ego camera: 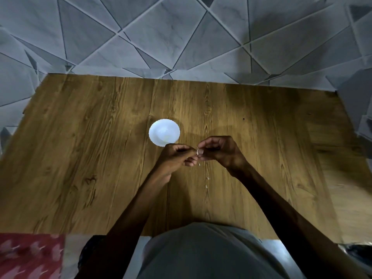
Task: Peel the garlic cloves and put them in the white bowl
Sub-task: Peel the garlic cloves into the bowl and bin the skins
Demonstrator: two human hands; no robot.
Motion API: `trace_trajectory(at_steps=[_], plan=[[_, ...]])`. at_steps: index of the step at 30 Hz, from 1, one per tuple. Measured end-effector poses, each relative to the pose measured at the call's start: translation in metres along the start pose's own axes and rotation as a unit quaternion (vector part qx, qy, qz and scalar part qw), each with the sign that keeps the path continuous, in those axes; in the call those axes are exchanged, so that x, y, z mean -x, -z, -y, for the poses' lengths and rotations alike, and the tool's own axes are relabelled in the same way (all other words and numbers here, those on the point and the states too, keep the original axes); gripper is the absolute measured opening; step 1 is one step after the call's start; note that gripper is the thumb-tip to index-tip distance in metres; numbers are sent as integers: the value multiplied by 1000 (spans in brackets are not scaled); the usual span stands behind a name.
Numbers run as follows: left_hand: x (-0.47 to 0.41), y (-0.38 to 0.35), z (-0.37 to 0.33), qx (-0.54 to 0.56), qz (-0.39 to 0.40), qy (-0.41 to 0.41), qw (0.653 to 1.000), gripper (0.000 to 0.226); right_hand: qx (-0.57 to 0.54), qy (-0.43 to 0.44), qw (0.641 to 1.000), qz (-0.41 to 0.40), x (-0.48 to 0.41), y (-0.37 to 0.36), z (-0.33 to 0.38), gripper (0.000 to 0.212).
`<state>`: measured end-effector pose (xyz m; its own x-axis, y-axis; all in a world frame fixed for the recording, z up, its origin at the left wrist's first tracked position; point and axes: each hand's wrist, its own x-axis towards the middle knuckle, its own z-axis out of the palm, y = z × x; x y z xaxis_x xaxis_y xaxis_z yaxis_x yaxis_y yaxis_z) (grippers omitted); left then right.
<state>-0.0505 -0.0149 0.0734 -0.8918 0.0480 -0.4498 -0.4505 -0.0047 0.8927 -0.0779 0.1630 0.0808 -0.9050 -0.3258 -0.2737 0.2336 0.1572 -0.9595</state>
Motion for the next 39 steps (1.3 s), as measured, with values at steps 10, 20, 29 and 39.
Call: trace_trajectory(at_steps=[10,20,29,39], plan=[[2,-2,-2,58,-7,-1,998,10,-65,12,998,17,1,-1,-4,20],[3,-3,-2,88,17,26,996,12,-77,8,997,20,1,-1,-5,15],[4,-5,-4,96,21,23,995,11,-85,4,996,12,1,2,-5,16],[5,-4,-5,-34,-9,-58,998,11,-69,-8,997,-10,2,0,-4,16]])
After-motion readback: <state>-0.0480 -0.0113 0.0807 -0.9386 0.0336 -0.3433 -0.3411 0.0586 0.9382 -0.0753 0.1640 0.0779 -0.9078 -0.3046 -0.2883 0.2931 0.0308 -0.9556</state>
